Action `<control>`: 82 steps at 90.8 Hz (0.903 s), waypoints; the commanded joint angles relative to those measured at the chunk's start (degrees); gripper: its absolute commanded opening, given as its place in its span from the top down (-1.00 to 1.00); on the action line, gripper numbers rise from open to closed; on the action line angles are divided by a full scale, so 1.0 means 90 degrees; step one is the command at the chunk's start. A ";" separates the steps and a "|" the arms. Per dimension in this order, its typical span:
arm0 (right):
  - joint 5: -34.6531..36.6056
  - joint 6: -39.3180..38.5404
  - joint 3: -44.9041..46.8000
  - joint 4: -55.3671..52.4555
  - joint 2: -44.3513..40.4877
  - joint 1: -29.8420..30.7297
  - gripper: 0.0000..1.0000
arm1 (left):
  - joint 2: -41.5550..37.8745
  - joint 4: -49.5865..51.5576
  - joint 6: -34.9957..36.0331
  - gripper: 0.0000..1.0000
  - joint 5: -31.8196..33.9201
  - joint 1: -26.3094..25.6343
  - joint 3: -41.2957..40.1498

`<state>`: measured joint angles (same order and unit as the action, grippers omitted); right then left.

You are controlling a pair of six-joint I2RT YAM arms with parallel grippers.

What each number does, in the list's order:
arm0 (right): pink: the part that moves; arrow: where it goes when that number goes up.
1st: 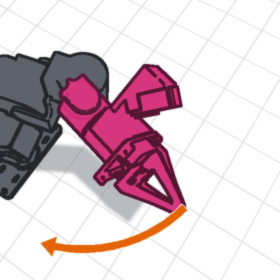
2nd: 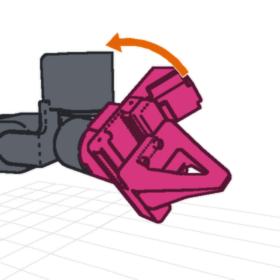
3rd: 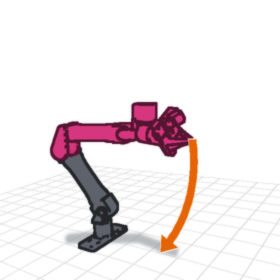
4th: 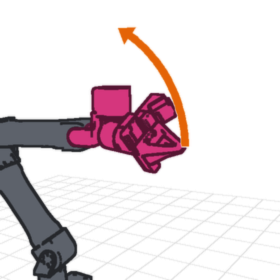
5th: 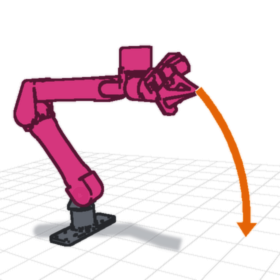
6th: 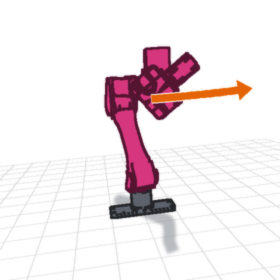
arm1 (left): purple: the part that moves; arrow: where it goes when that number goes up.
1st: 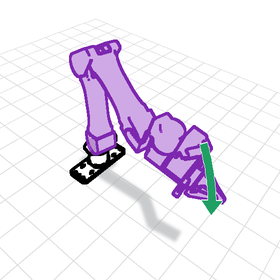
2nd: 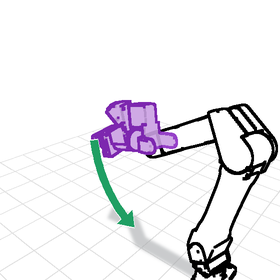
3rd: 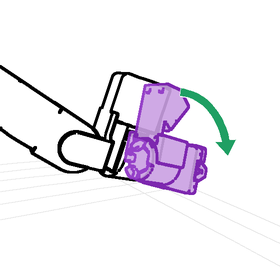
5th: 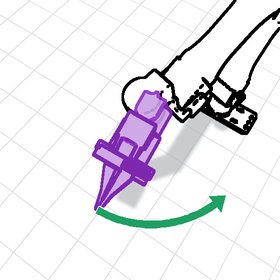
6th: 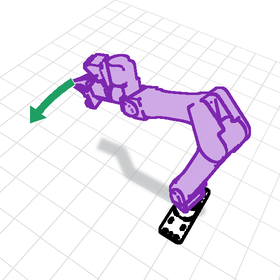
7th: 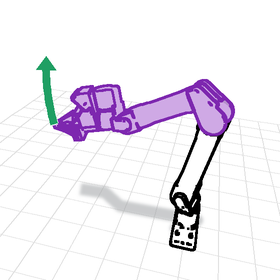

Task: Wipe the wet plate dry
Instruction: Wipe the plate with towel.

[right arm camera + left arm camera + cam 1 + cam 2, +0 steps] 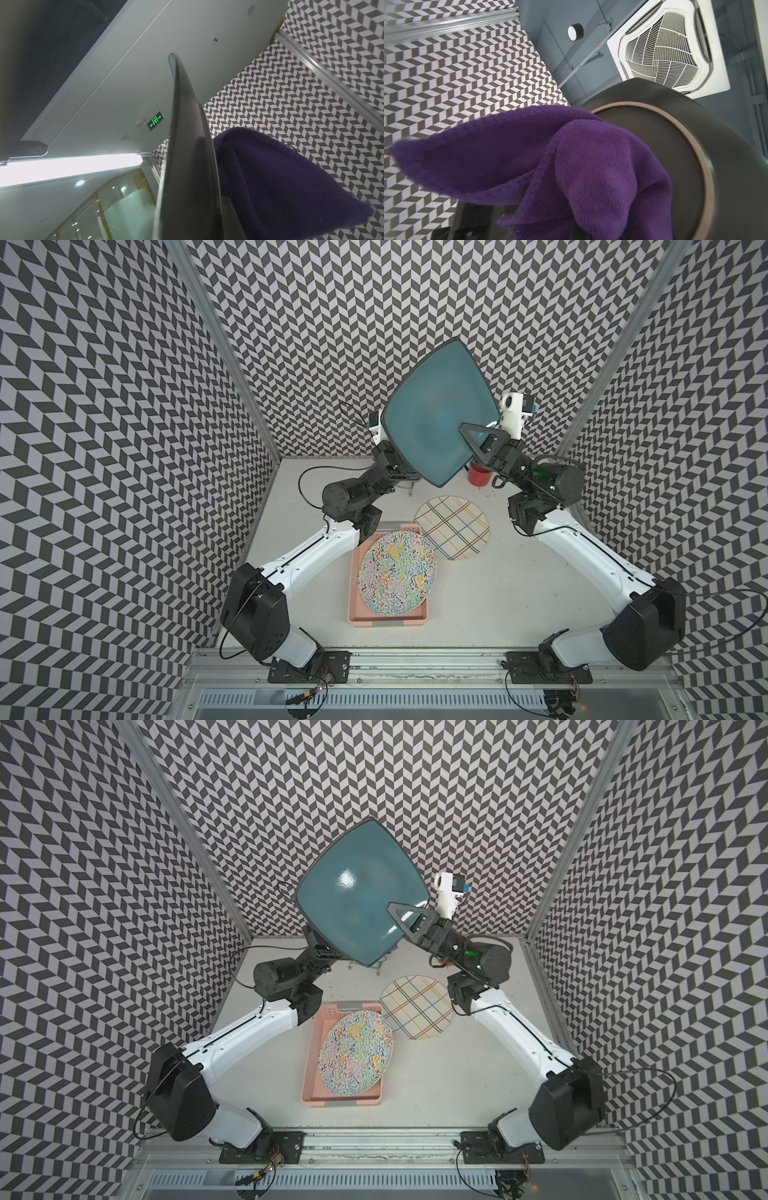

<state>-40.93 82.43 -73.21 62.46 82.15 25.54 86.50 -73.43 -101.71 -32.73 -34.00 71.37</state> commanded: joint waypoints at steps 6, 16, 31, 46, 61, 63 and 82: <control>0.0598 -0.0256 0.0851 -0.0140 -0.0492 0.0250 1.00 | -0.0274 -0.0895 -0.0660 1.00 -0.0005 0.0718 0.0317; 0.0541 -0.0841 0.0599 -0.0763 -0.0530 0.0694 1.00 | 0.0013 -0.1056 -0.0707 1.00 -0.0026 0.0300 0.0479; 0.0857 -0.0718 -0.0233 -0.0830 -0.0117 0.0479 1.00 | -0.0052 -0.0924 -0.0260 1.00 -0.0066 -0.0482 0.0068; 0.1306 -0.0593 -0.0459 -0.1071 -0.0043 -0.0240 1.00 | -0.0868 -0.0066 0.0551 1.00 -0.0382 -0.0428 -0.0658; 0.1607 -0.0833 -0.0015 -0.1986 -0.0457 -0.0890 1.00 | -0.2115 0.3078 0.3091 1.00 -0.0623 -0.0340 -0.0872; 0.1664 -0.0952 0.0023 -0.2232 -0.0539 -0.0910 1.00 | -0.2258 0.3978 0.3680 1.00 -0.0531 -0.0360 -0.0746; 0.1665 -0.2209 0.0076 -0.3468 -0.0778 -0.0498 1.00 | -0.2352 0.9204 0.7448 1.00 0.1901 -0.0544 0.0182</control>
<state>-27.97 70.67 -72.05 34.28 78.28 17.82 63.77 -20.18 -59.33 -27.59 -38.48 69.28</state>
